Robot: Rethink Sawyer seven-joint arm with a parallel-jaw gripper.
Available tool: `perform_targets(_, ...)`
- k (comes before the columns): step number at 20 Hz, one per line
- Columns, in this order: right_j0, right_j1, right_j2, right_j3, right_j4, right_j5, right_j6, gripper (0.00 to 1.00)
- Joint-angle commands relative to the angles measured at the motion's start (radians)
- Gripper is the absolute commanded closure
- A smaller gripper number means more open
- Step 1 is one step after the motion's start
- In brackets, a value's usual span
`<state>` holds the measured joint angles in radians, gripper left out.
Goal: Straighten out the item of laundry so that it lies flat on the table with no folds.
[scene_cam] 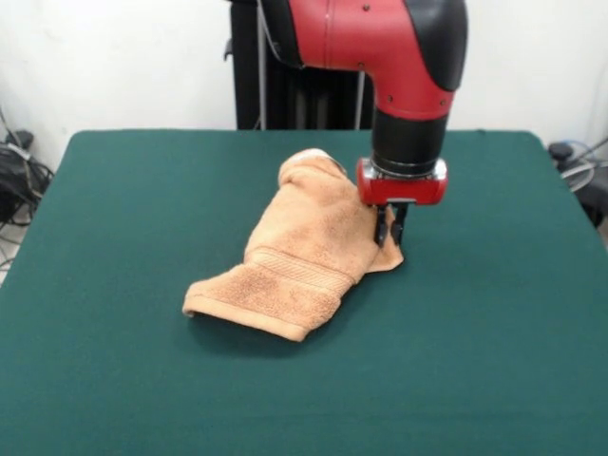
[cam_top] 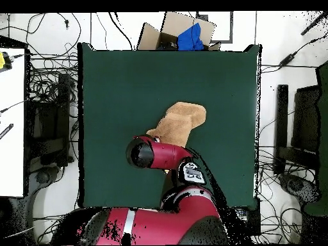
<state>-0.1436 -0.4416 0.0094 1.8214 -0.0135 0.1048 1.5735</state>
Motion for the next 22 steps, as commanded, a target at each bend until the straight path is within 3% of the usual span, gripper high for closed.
perform_targets(1,-0.018,0.039,-0.014,-0.039,-0.005,-0.059,0.17,1.0)
perform_targets(14,-0.063,0.093,0.004,-0.061,-0.033,-0.108,0.141,1.0)
perform_targets(22,0.007,0.052,0.04,-0.037,0.045,-0.061,0.206,1.0)
